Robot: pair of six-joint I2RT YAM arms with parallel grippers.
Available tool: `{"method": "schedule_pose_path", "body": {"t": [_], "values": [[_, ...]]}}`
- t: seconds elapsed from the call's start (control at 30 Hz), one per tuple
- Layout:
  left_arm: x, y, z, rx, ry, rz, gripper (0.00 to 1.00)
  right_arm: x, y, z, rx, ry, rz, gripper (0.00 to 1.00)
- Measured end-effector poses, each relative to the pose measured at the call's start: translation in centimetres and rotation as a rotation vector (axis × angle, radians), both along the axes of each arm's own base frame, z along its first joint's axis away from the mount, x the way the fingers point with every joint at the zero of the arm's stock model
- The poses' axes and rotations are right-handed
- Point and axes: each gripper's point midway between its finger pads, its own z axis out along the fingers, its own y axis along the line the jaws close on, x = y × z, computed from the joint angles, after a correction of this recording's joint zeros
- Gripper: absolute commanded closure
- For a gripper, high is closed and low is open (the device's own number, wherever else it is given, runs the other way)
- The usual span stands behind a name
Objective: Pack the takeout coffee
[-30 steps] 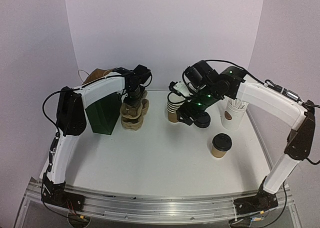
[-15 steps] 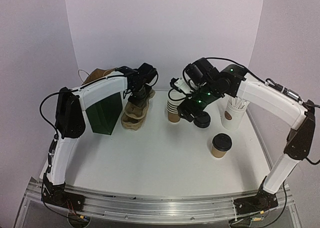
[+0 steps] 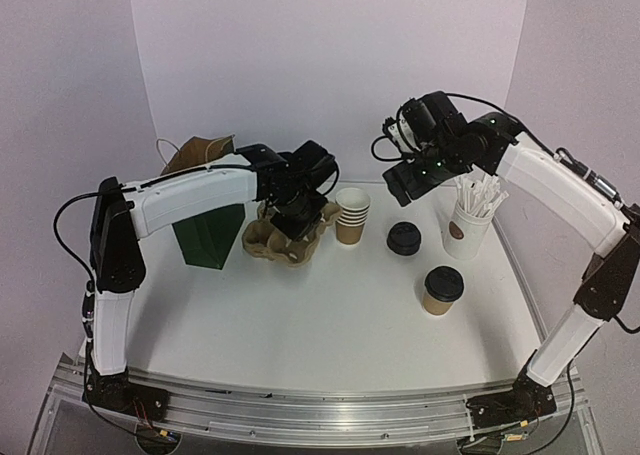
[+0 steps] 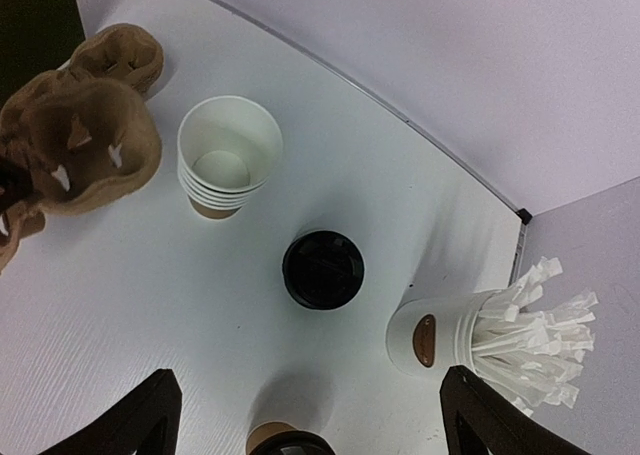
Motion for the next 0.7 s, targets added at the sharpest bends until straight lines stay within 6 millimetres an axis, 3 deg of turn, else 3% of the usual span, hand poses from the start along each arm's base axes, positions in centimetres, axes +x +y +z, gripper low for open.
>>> {"method": "schedule_pose_path", "body": {"t": [0.27,0.53,0.7], "values": [[-5.2,-0.4,-6.1,0.066,0.139,-0.081,0.96,-0.3,-1.6,2.6,0.022,-0.073,-0.056,0.11],[-7.0,-4.8,-6.6,-0.004,0.136,-0.185,0.95,-1.1,-2.5,4.4,0.058,-0.109,-0.067,0.11],[-7.2,-8.1,-8.4,-0.038,0.148,-0.229,0.94,-1.9,-3.4,4.9,0.062,-0.123,-0.073,0.11]]}}
